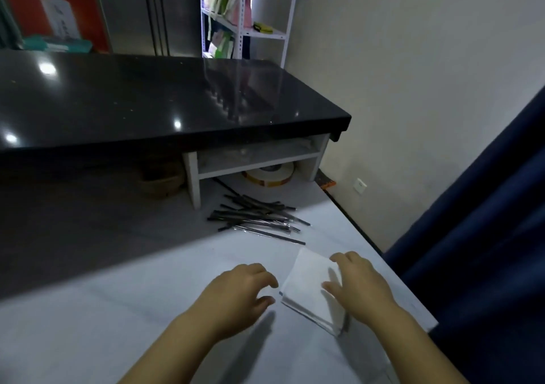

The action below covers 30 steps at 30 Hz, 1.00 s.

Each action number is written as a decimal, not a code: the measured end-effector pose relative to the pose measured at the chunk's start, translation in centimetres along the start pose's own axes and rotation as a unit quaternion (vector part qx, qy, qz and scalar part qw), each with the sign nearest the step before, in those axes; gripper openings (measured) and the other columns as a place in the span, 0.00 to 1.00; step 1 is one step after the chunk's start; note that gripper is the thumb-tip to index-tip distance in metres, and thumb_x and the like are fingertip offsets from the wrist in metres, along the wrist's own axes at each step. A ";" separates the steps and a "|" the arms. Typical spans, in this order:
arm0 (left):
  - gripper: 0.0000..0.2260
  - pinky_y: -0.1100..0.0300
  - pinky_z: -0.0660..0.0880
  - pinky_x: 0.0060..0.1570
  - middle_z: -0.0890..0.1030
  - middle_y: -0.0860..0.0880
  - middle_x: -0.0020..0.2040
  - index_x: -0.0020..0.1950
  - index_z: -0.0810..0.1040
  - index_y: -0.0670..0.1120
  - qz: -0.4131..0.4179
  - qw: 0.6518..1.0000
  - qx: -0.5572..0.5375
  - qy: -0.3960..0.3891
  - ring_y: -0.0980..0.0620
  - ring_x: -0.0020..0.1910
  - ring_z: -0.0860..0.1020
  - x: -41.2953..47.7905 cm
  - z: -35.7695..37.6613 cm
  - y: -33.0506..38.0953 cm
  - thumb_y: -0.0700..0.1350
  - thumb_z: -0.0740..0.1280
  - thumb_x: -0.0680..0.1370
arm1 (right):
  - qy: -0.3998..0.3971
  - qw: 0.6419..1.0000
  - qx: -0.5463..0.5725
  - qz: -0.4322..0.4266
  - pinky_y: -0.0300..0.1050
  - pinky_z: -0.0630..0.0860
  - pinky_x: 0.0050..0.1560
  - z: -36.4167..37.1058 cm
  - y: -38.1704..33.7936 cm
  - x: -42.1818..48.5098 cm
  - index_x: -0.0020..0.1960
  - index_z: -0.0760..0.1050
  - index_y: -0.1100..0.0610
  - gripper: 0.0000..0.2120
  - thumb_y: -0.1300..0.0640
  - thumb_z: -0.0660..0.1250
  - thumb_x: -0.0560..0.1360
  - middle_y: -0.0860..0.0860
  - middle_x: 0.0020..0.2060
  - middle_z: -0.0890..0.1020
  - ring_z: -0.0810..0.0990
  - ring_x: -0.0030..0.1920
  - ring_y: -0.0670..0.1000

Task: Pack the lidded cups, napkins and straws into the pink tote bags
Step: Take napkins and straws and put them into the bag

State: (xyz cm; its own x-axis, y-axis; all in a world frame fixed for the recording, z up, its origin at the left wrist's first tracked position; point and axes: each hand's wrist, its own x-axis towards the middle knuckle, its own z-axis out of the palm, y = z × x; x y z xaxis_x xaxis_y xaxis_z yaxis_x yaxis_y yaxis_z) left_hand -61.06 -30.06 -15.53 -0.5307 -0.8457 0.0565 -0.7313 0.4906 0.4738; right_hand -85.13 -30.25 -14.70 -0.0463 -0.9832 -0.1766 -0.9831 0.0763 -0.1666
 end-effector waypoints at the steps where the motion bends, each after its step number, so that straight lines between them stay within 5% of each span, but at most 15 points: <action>1: 0.13 0.62 0.69 0.53 0.73 0.59 0.60 0.61 0.72 0.56 0.011 1.000 -0.006 -0.002 0.56 0.58 0.71 0.5 0.8 0.2 0.53 0.60 0.77 | 0.002 1.000 0.005 0.005 0.45 0.71 0.56 0.5 0.5 0.2 0.69 0.62 0.51 0.26 0.43 0.63 0.76 0.49 0.65 0.69 0.68 0.62 0.51; 7: 0.15 0.59 0.66 0.59 0.67 0.55 0.69 0.64 0.70 0.52 0.033 0.999 0.004 -0.005 0.51 0.62 0.66 3.1 5.0 1.2 0.51 0.57 0.78 | -0.027 0.997 0.076 0.007 0.46 0.70 0.60 1.6 3.3 2.3 0.73 0.60 0.53 0.30 0.43 0.63 0.76 0.49 0.66 0.69 0.69 0.64 0.51; 16: 0.14 0.58 0.67 0.56 0.72 0.56 0.59 0.55 0.76 0.51 -0.073 0.995 -0.042 0.054 0.52 0.56 0.70 4.4 7.2 2.4 0.54 0.66 0.73 | 0.000 0.981 0.189 -0.037 0.46 0.78 0.46 0.9 5.5 5.0 0.50 0.78 0.50 0.10 0.51 0.73 0.70 0.43 0.39 0.78 0.77 0.41 0.44; 23: 0.19 0.64 0.69 0.49 0.71 0.55 0.55 0.59 0.74 0.50 -0.155 0.977 -0.101 0.105 0.54 0.54 0.71 4.6 7.7 3.1 0.52 0.70 0.71 | -0.016 0.983 0.155 -0.098 0.49 0.76 0.53 0.7 5.6 5.6 0.57 0.77 0.52 0.10 0.52 0.64 0.77 0.47 0.48 0.81 0.78 0.49 0.50; 30: 0.23 0.60 0.69 0.56 0.73 0.52 0.56 0.63 0.72 0.49 -0.199 0.969 -0.085 0.123 0.51 0.56 0.72 4.7 8.1 4.4 0.55 0.70 0.71 | 0.024 0.972 0.192 -0.131 0.46 0.75 0.51 0.7 6.5 5.1 0.46 0.78 0.51 0.02 0.54 0.69 0.74 0.45 0.49 0.74 0.75 0.50 0.47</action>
State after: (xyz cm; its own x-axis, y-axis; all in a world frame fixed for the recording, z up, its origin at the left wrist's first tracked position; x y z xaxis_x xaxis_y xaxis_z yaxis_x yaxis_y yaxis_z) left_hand -70.27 -30.22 -20.35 -0.0889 -0.9954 0.0370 -0.7644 0.0920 0.6381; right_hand -91.63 -34.66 -17.35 0.1793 -0.9832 -0.0347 -0.8239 -0.1308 -0.5514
